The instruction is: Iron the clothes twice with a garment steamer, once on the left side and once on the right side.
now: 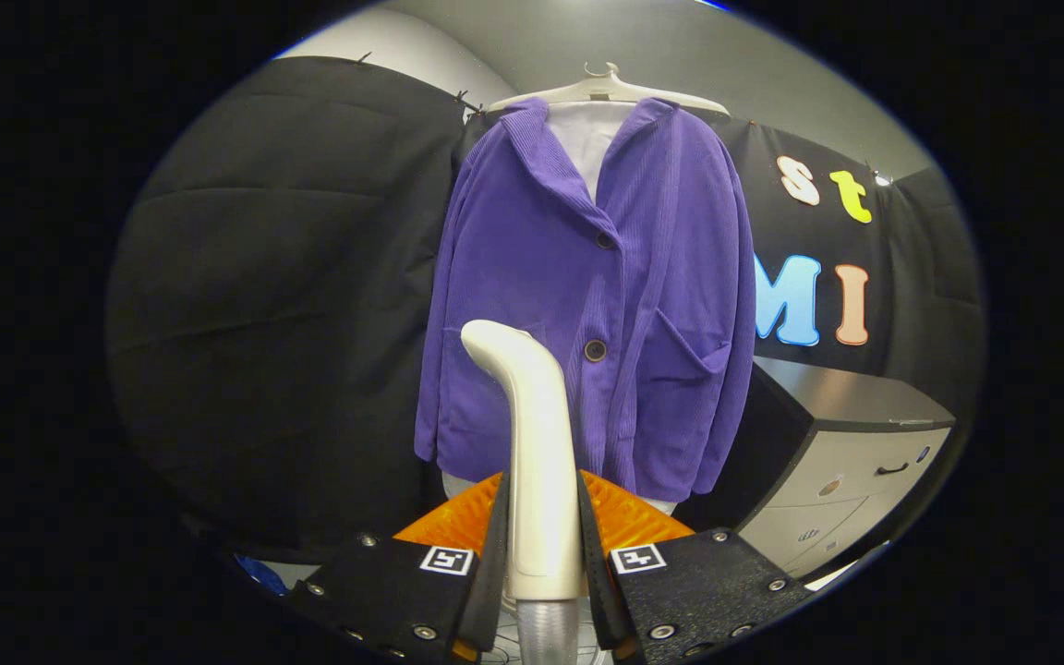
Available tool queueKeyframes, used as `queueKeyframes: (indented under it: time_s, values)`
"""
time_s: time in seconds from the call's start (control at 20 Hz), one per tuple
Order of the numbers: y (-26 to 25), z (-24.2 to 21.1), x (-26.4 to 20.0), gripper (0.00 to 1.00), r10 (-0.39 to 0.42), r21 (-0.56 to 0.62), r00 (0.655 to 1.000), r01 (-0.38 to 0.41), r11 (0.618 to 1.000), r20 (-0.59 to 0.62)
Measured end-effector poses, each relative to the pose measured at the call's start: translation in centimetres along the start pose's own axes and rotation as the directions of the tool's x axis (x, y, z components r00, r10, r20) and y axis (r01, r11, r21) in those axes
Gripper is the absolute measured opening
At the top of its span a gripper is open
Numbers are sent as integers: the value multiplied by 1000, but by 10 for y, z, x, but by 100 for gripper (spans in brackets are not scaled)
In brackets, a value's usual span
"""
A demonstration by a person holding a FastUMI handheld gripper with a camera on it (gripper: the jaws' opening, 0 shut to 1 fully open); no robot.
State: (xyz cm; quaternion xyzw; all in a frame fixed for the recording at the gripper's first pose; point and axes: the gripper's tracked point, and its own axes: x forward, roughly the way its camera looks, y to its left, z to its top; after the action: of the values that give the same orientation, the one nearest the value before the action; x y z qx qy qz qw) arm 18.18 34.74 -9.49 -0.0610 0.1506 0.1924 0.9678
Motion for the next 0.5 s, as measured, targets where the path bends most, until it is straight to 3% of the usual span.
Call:
queueKeyframes:
  time_s: [0.5]
  values:
    - [5, -90, -2, 40, 22, -17, 992, -25, 1000, -126]
